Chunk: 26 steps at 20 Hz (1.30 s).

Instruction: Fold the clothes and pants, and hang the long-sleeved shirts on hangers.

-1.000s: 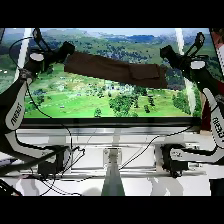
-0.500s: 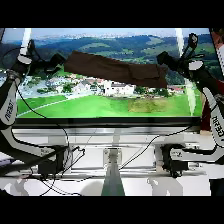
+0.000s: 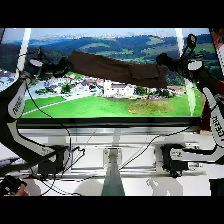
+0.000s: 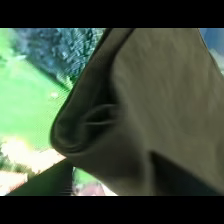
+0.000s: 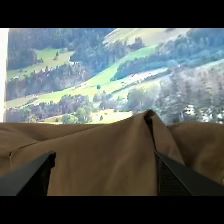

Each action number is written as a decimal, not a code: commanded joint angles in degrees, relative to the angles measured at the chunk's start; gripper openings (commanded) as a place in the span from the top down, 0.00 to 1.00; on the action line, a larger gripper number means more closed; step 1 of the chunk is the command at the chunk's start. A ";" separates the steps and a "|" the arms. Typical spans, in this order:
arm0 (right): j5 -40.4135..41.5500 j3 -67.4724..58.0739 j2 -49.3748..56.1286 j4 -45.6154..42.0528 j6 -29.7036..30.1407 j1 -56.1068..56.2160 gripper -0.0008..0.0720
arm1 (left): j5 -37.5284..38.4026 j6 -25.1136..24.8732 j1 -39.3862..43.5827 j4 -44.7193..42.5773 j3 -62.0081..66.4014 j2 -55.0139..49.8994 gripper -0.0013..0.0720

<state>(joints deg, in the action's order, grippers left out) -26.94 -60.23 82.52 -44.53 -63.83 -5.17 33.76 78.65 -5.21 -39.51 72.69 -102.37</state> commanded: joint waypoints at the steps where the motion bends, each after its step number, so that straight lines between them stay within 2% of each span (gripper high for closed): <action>1: -0.61 -0.07 0.00 -0.55 0.04 0.04 0.04 | -8.28 0.20 1.77 1.64 0.07 -0.87 0.70; 2: -0.68 -0.07 -0.02 -0.52 0.02 0.04 0.04 | -8.15 0.17 1.70 1.64 0.07 -0.76 0.96; 4: -2.03 -0.09 -0.11 -0.48 0.02 0.04 0.04 | -6.62 -1.14 1.05 0.39 0.09 0.13 0.97; 6: -5.35 -0.17 -0.81 -0.52 0.07 0.22 0.08 | -3.08 -5.14 0.48 -7.06 0.13 2.93 0.97; 8: -11.50 -1.68 -1.33 -0.61 0.37 0.61 0.44 | 2.56 -5.44 0.39 -19.65 0.13 7.80 0.97; 9: -13.86 -2.71 -1.31 -0.50 0.37 1.40 0.56 | 5.46 -5.44 0.52 -25.46 0.13 10.69 0.97; 11: -15.06 -4.63 -1.29 -0.46 0.35 4.63 0.57 | 10.73 -5.46 1.33 -33.68 0.13 17.44 0.97; 13: -14.53 -6.14 -1.07 -0.48 0.31 9.86 0.59 | 12.90 -5.62 1.95 -35.91 0.13 24.79 0.97; 14: -13.25 -6.45 -1.03 -0.46 0.26 13.18 0.77 | 13.03 -5.62 2.16 -35.71 0.13 28.70 0.97; 15: -11.21 -6.45 -1.03 -0.33 0.22 16.48 0.87 | 13.29 -5.60 2.40 -35.63 0.13 32.28 0.97; 17: -5.95 -6.69 -0.63 -0.09 -0.76 24.20 0.90 | 15.63 -5.57 3.21 -34.95 0.13 39.19 0.97; 18: -4.17 -7.45 -0.02 -0.04 -1.99 27.78 0.97 | 17.59 -5.57 3.78 -34.71 0.13 42.36 0.97; 22: -2.99 -16.81 7.13 -0.04 -8.13 40.52 0.97 | 25.55 -5.38 5.79 -31.87 0.11 50.80 0.97; 26: -3.32 -29.14 17.29 -0.04 -15.06 49.33 0.97 | 28.61 -5.38 6.54 -30.34 0.09 53.35 0.97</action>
<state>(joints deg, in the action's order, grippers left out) -30.65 -81.73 93.56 -44.60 -73.12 37.50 59.00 73.21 0.69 -71.05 72.75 -51.72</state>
